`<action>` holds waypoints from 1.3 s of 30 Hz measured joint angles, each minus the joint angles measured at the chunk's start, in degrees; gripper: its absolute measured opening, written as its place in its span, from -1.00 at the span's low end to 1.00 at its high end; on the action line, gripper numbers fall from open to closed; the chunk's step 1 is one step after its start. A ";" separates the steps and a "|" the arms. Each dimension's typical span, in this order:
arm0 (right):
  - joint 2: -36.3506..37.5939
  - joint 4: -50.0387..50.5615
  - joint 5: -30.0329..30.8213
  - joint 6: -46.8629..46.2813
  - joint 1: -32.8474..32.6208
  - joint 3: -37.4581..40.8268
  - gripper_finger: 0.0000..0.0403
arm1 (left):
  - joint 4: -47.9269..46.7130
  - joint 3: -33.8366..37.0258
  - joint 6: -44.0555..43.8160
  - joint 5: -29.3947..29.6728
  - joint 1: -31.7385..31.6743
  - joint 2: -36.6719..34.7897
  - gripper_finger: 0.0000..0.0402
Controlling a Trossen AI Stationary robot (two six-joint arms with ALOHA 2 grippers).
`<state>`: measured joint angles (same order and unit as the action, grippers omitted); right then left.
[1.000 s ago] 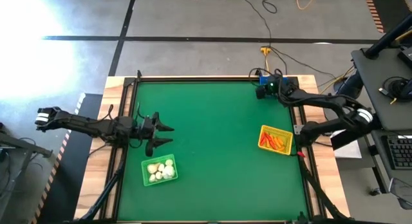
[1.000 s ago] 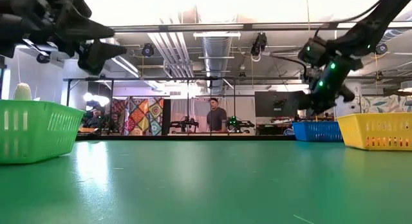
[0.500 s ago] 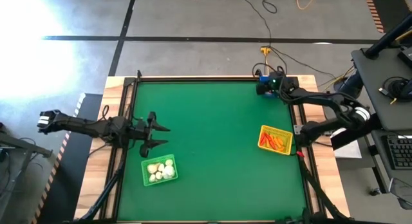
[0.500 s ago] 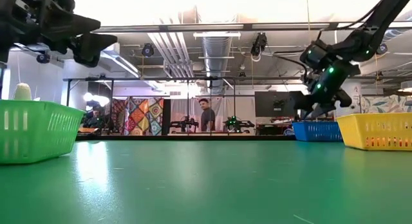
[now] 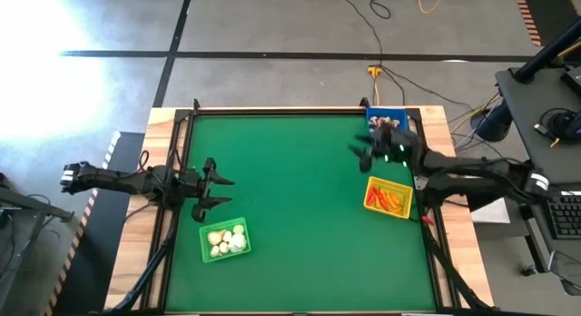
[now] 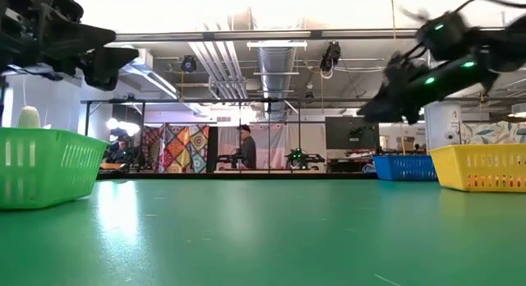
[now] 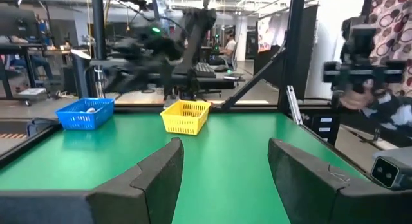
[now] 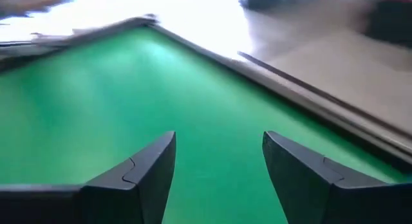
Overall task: Sort produce into baskets
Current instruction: Return to Home Position
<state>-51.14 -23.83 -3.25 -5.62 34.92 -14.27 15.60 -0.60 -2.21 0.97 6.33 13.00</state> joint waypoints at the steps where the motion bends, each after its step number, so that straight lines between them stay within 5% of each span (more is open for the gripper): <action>1: 1.59 -2.10 -1.72 0.61 -2.66 1.68 0.10 | -0.44 0.00 0.20 -0.01 0.00 -0.65 0.05; 11: 22.51 6.76 -3.27 -0.24 -20.86 7.79 -0.03 | -7.74 0.02 0.38 0.05 -0.07 -7.19 0.04; 18: 39.83 24.73 -3.17 -2.21 -23.46 8.62 -0.14 | -10.77 0.02 2.54 1.55 -0.07 -9.61 0.04; 23: 49.16 23.45 -3.66 -6.08 -24.06 13.03 -0.35 | -12.28 0.04 1.44 1.49 0.00 -9.56 0.04; 32: 50.52 21.48 0.28 -0.84 -28.70 13.58 -0.91 | -13.23 0.04 1.85 1.54 0.00 -9.56 0.04; 39: 50.57 18.83 0.34 2.68 -31.71 13.60 -0.94 | -13.95 0.04 4.20 2.13 -0.07 -8.72 0.04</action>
<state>-0.56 -5.00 -2.90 -2.94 3.22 -0.67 1.65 -0.56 1.99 3.09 6.26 4.28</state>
